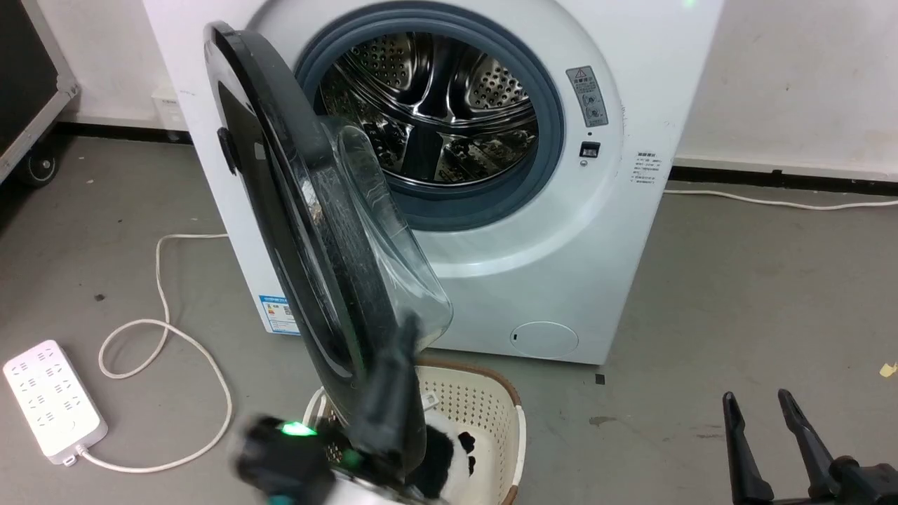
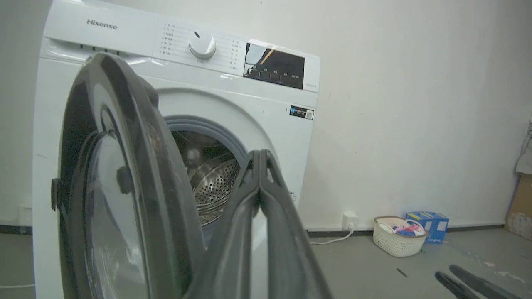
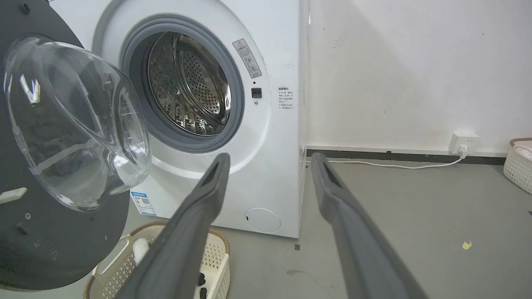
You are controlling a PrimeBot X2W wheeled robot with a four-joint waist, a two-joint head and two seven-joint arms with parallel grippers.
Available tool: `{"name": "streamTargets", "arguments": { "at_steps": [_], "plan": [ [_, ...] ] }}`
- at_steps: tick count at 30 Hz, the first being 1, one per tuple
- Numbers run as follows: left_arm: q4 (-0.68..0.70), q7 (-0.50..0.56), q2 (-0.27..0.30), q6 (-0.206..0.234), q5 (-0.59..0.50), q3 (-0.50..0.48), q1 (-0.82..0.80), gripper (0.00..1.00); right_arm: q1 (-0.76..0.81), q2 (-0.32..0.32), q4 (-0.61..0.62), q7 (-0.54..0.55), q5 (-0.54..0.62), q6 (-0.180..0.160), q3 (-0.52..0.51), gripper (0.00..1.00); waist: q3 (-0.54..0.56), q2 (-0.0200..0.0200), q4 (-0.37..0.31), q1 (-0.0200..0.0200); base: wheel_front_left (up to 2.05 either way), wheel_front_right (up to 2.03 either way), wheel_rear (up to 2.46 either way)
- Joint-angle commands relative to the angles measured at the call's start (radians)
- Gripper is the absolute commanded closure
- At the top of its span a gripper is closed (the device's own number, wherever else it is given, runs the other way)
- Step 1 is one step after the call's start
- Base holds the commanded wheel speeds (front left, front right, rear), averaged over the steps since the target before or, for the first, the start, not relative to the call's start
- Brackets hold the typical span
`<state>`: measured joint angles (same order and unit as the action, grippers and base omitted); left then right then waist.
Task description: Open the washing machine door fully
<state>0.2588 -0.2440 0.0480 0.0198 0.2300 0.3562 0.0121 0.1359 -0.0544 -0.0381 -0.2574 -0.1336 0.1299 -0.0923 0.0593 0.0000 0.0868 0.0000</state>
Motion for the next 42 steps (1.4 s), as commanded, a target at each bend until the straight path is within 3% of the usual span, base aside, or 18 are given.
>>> {"name": "streamTargets", "arguments": {
  "at_steps": [1,7,12,17,25,34,42],
  "plan": [
    [-0.037,0.021,0.002,0.001,0.009,0.028,0.013,1.0,0.0,0.004,-0.005,-0.004,-0.008,0.001,0.001,0.0,-0.002,0.0,-0.002,0.0,0.0,0.0,0.0],
    [-0.197,0.085,0.002,0.039,0.058,0.112,0.019,1.0,-0.002,0.004,-0.009,-0.004,-0.013,0.001,0.002,0.0,-0.009,0.0,-0.007,0.0,0.0,0.0,0.0],
    [-0.307,0.074,0.002,0.073,0.093,0.112,-0.01,1.0,0.0,0.004,-0.014,-0.004,-0.017,0.001,0.006,0.0,-0.011,0.0,-0.003,0.0,0.0,0.0,0.0],
    [-0.397,0.054,0.002,0.078,0.117,0.092,-0.041,1.0,0.004,0.004,-0.019,-0.004,-0.027,0.001,0.017,0.0,-0.01,0.0,0.025,0.0,0.0,0.0,0.0],
    [-0.459,0.032,0.03,0.07,0.131,0.069,-0.037,1.0,0.024,0.004,-0.026,-0.004,-0.051,0.001,0.032,0.0,0.0,0.0,0.14,0.0,0.0,0.0,0.0],
    [-0.452,0.028,0.076,0.09,0.156,0.008,-0.043,1.0,0.03,0.004,-0.036,-0.004,-0.065,0.001,0.056,0.0,-0.003,0.0,0.305,0.0,0.0,0.0,0.0],
    [-0.468,0.045,0.148,0.106,0.211,-0.109,-0.116,1.0,0.025,0.004,-0.039,-0.004,-0.037,0.001,0.091,0.0,-0.077,0.0,0.374,0.0,0.0,0.0,0.0]
  ]
}}
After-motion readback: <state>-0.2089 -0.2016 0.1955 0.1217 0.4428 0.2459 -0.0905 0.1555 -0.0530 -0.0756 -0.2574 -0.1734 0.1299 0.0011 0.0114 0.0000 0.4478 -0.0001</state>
